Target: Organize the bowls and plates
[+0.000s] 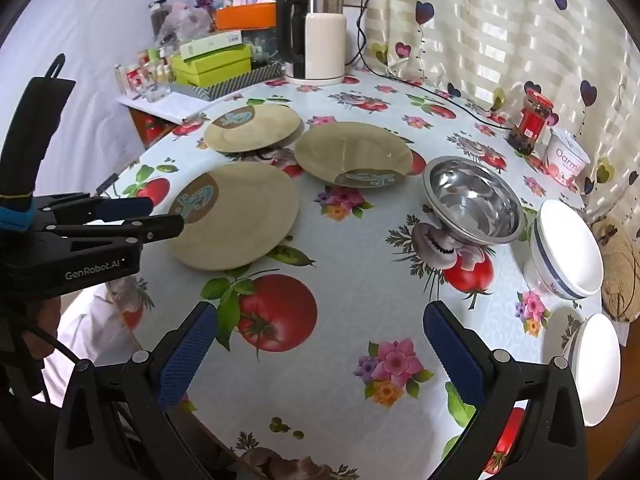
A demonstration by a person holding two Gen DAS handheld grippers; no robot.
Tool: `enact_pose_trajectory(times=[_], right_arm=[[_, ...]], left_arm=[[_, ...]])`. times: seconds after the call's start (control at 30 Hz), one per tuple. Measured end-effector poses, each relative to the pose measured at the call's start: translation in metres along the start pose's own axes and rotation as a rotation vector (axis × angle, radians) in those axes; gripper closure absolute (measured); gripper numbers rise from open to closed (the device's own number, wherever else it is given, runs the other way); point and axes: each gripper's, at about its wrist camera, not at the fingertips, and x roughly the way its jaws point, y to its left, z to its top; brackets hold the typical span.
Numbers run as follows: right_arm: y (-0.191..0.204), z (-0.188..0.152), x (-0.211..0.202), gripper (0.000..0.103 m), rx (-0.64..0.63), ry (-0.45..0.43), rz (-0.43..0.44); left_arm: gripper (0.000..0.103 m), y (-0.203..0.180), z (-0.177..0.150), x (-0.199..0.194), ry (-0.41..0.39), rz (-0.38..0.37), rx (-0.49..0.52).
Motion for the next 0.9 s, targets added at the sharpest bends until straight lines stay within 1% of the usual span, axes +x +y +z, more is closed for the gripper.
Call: enact_pose_trajectory(times=[0.23,0.3,0.43,0.73,0.9], right_arm=[[0.002,0.001,-0.003,0.000,0.005,0.002,0.016],[0.002,0.001,-0.003,0.000,0.010,0.003,0.012],[-0.006,-0.001,-0.005,0.000,-0.001,0.004,0.014],[0.010,0.003,-0.007,0.000,-0.010,0.018,0.006],[0.010,0.003,-0.007,0.000,-0.004,0.016,0.017]], left_arm=[[0.056,0.001,0.000,0.000,-0.004,-0.009,-0.002],[0.056,-0.005,-0.002,-0.001,-0.005,-0.009,-0.004],[0.056,-0.006,-0.001,-0.002,-0.003,-0.020,-0.003],[0.056,-0.002,-0.004,-0.009,-0.027,-0.035,-0.002],[0.056,-0.002,-0.004,-0.009,-0.029,-0.024,0.001]])
